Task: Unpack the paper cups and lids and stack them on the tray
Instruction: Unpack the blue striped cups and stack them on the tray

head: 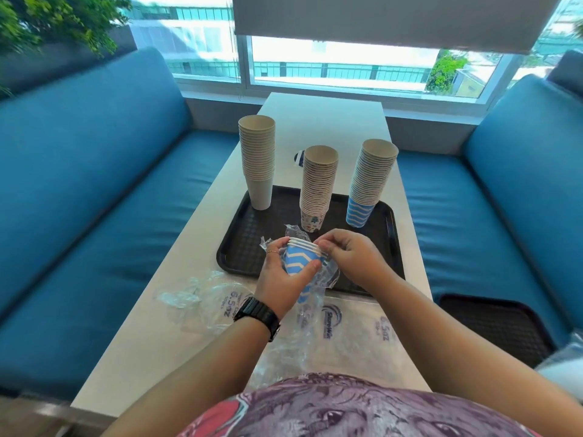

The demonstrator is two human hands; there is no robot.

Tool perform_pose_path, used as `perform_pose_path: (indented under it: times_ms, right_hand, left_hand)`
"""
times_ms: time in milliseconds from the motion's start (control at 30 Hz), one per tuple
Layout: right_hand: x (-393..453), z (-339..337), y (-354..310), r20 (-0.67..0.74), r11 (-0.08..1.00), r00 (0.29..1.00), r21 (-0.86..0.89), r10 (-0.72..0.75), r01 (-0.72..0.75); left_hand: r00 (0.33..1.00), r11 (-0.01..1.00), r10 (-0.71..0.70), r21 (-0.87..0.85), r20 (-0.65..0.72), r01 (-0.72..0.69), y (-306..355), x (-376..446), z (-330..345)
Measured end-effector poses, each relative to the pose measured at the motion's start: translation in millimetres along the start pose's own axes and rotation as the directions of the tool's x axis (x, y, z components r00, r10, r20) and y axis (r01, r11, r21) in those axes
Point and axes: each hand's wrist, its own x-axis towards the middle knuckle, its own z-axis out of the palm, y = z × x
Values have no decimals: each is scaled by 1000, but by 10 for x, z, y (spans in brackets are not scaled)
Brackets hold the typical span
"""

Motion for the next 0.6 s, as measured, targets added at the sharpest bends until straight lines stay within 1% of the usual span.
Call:
perform_pose_path:
  times_ms: [100,200,333,467,533,600]
  right_hand:
    - [-1,-12,-10,34,1000,999,9,12,-12]
    - [4,-21,-10,37,1000,999,16,1,-1]
    - [14,-49,-23,52,999,999,45,15,-17]
    - [39,-78,-21,81,1000,997,26,-5,3]
    - [59,-83,-6,55,1000,998,25,-8,6]
    - [86,-86,17,-32,999,999,48,-20,21]
  left_hand:
    - [1000,1000,15,16,-10,-15,32,-14,3]
    - [999,999,37,27,-25,-36,76,-38,0]
    - [999,999,40,24,-12,-39,91,-47,-15]
    - [999,998,49,34,-2,-49,100,-48,-12]
    - [998,998,55,31,-4,-55,101,-44,-7]
    - [999,998,52,26,-7,-52,101,-40,-4]
